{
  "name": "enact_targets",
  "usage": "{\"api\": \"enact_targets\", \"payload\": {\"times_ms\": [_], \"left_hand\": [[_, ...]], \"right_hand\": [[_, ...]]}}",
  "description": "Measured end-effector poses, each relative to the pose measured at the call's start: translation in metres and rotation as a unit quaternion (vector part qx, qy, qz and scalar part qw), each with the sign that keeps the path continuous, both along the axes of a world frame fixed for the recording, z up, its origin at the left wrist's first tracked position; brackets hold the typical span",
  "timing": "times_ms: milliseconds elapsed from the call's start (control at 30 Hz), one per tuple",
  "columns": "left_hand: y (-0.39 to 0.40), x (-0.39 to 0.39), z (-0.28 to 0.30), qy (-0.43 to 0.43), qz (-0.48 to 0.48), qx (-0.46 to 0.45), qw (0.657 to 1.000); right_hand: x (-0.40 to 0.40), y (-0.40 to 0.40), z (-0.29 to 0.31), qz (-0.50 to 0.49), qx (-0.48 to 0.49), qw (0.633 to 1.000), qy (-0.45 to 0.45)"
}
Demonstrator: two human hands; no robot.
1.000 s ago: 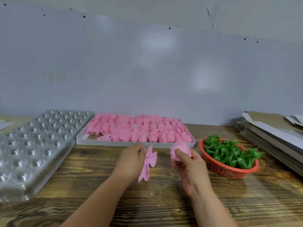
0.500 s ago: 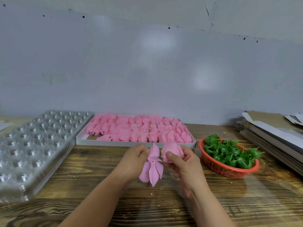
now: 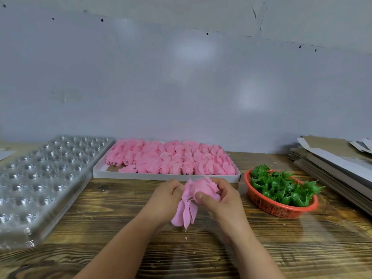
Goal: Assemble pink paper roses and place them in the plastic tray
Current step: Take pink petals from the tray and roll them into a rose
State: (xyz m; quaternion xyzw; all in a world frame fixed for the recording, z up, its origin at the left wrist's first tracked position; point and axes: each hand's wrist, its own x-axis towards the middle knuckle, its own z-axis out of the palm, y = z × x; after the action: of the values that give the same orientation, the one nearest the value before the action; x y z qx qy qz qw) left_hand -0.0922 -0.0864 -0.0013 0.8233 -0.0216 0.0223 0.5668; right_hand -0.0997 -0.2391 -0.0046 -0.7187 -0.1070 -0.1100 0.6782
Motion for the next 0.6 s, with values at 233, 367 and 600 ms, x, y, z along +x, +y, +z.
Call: {"api": "enact_targets", "payload": {"times_ms": [233,367,600], "left_hand": [[0.0009,-0.0027,0.0048,0.053,0.008,-0.077,0.996],[0.0044,-0.0017,0.0060,0.072,0.001,-0.135,0.988],[0.0055,-0.0016,0.0087,0.104,-0.008,-0.168,0.980]], "right_hand": [[0.0019,0.0020,-0.0040,-0.023,-0.070,0.997,-0.029],[0.0030,0.0023,-0.0048,-0.031,-0.076,0.996,-0.020],[0.0022,0.0026,-0.0051,-0.031,-0.076,0.996,-0.022]]}}
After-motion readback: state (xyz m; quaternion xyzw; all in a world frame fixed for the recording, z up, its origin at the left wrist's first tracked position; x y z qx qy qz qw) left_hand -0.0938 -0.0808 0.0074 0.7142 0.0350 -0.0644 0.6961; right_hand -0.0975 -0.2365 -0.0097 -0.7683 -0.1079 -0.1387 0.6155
